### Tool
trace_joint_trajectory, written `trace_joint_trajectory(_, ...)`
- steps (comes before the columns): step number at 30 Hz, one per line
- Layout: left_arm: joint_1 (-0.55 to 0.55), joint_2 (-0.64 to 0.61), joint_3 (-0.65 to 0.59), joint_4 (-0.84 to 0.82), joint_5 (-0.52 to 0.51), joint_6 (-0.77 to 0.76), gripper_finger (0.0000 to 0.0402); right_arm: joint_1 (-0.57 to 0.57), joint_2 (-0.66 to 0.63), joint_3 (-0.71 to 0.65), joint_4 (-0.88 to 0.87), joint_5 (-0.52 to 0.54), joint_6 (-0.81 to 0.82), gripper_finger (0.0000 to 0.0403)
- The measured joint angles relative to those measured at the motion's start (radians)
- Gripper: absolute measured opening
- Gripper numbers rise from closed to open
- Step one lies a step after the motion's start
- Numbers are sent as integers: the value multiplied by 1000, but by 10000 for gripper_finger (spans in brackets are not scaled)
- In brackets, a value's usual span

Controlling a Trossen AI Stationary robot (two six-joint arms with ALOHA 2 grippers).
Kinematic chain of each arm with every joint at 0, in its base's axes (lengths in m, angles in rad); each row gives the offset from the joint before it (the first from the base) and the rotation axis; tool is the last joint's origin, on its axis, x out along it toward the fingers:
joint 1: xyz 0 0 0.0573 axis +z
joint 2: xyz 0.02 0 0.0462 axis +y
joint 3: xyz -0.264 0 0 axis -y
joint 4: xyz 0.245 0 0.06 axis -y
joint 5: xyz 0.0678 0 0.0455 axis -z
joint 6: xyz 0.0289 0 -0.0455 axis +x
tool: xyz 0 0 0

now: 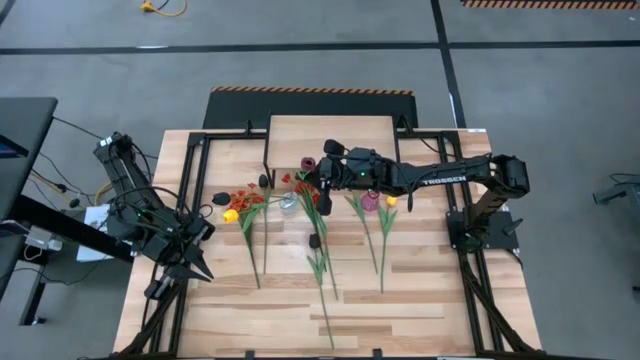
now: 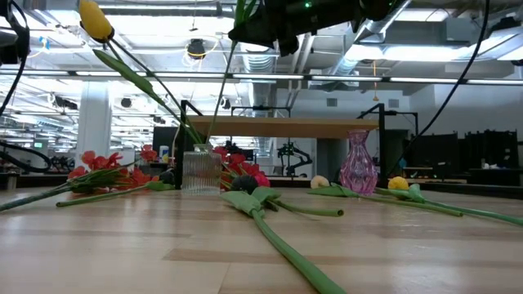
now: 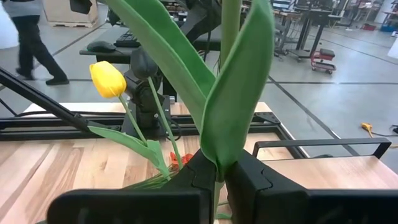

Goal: Pick and place flowers into a vace then onto a shelf
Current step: Put the dark red flower into the transparent vase

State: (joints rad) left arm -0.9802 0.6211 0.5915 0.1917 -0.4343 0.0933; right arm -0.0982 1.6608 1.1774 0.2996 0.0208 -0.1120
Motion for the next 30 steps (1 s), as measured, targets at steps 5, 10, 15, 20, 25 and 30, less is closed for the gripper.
trace_joint_trajectory(5,0,0,0,0,0,0,16,0,0,0,0,-1,0,20)
trace_joint_trajectory(10,0,0,0,0,0,0,16,0,0,0,0,-1,0,25)
trace_joint_trajectory(15,0,0,0,0,0,0,16,0,0,0,0,-2,0,39)
trace_joint_trajectory(20,0,0,0,0,0,0,16,0,0,0,-14,-24,0,54)
trace_joint_trajectory(25,0,0,0,0,0,0,16,0,0,0,-24,-27,8,60)
trace_joint_trajectory(30,0,0,0,0,0,0,16,0,0,1,-43,-29,8,61)
